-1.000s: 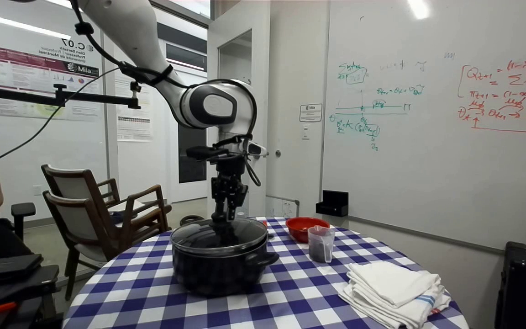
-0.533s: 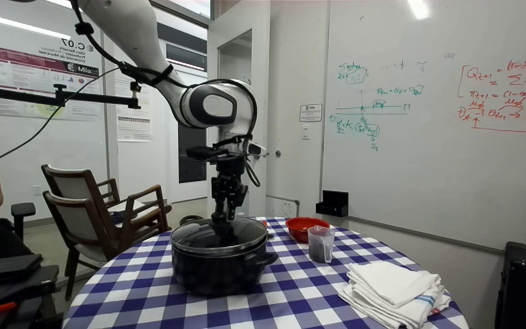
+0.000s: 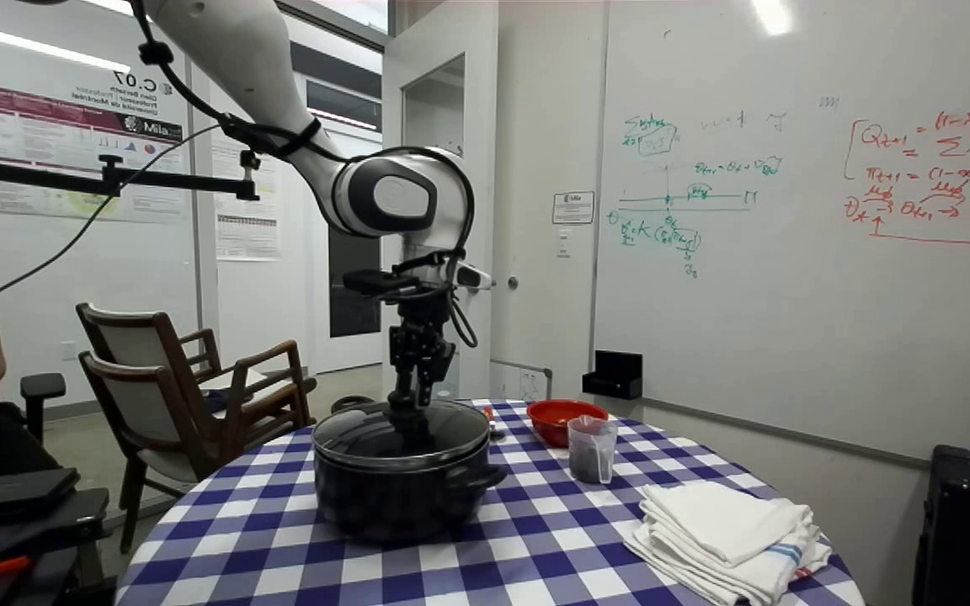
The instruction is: Pick up the lid from the table and put it on the pot
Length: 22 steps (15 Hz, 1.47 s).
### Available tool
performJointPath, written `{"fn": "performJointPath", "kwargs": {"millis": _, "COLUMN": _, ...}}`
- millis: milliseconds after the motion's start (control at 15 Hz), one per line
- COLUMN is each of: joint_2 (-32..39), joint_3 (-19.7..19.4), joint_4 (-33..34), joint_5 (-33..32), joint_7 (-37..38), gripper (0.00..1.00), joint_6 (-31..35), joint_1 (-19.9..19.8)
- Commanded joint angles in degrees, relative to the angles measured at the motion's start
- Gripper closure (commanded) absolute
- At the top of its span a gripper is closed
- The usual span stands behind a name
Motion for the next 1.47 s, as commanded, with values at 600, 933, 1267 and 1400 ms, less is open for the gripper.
{"fn": "performJointPath", "kwargs": {"millis": 600, "joint_2": -0.6, "joint_3": 0.3, "joint_4": -0.2, "joint_5": 2.8, "joint_7": -0.6, "gripper": 0.77, "joint_6": -0.4, "joint_1": -0.5}}
{"fn": "performJointPath", "kwargs": {"millis": 933, "joint_2": -0.4, "joint_3": 0.4, "joint_4": -0.2, "joint_5": 3.6, "joint_7": -0.6, "gripper": 0.20, "joint_6": -0.5, "joint_1": -0.6}}
{"fn": "performJointPath", "kwargs": {"millis": 1267, "joint_2": -0.9, "joint_3": 0.8, "joint_4": -0.7, "joint_5": 5.2, "joint_7": -0.5, "gripper": 0.00, "joint_6": 0.0, "joint_1": -0.5}}
{"fn": "performJointPath", "kwargs": {"millis": 1400, "joint_2": 0.0, "joint_3": 0.2, "joint_4": -0.1, "joint_5": 3.9, "joint_7": 0.0, "gripper": 0.00, "joint_6": -0.1, "joint_1": -0.2}}
